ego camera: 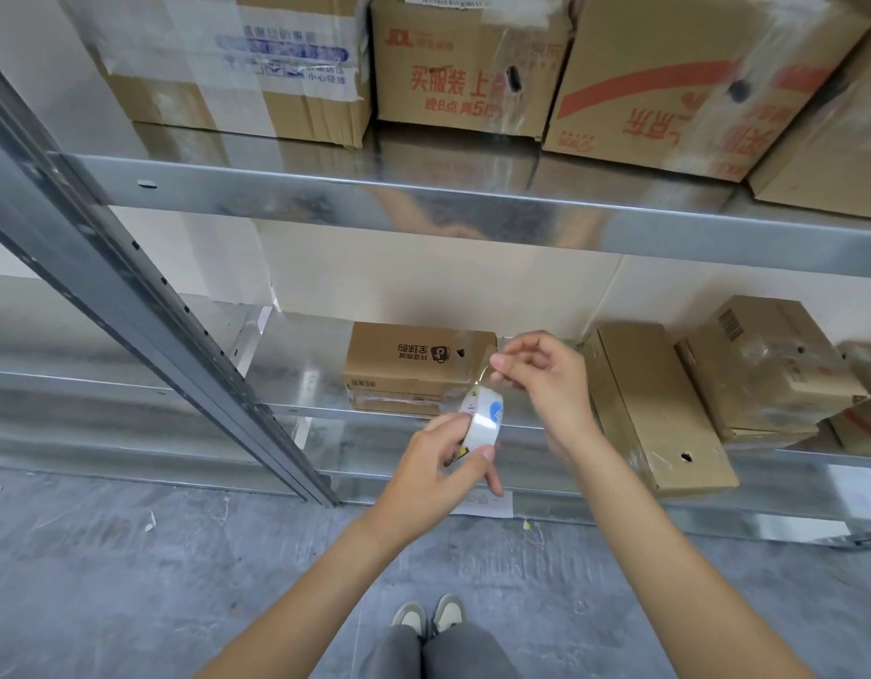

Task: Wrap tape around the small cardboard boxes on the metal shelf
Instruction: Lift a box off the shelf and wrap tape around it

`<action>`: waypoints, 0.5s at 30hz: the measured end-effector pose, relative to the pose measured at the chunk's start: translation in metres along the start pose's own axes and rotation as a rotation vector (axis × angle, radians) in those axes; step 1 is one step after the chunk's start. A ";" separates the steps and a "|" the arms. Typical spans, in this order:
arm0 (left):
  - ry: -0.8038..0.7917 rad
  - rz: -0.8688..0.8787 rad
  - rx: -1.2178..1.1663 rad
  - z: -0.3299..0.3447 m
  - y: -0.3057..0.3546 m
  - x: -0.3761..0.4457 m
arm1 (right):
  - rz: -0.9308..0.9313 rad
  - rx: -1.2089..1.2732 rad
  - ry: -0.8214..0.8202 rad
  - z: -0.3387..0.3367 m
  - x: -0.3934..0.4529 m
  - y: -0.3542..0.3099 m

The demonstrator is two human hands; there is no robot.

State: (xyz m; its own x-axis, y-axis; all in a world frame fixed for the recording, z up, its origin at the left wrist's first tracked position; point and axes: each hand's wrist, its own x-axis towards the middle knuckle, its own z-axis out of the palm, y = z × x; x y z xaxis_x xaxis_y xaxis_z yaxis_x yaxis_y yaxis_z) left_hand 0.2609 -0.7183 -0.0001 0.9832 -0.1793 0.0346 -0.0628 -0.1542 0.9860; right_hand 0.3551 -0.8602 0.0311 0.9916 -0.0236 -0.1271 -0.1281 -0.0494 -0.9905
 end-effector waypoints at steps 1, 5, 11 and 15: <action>-0.013 0.005 0.016 0.001 -0.001 -0.001 | 0.010 0.001 0.007 -0.003 0.003 0.000; -0.028 -0.041 -0.002 0.002 -0.011 -0.004 | 0.026 -0.098 -0.042 -0.006 0.008 0.003; 0.018 -0.066 -0.047 0.006 -0.021 -0.003 | -0.098 -0.209 -0.100 -0.002 0.006 0.000; 0.029 -0.155 -0.086 0.005 -0.028 0.004 | -0.196 -0.135 -0.077 -0.002 0.008 -0.016</action>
State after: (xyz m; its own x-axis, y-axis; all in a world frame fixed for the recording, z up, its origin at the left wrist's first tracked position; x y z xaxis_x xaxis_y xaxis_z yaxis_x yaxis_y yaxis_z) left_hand 0.2661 -0.7194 -0.0286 0.9846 -0.1316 -0.1155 0.1035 -0.0944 0.9901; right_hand 0.3649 -0.8615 0.0461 0.9955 0.0753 0.0576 0.0703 -0.1786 -0.9814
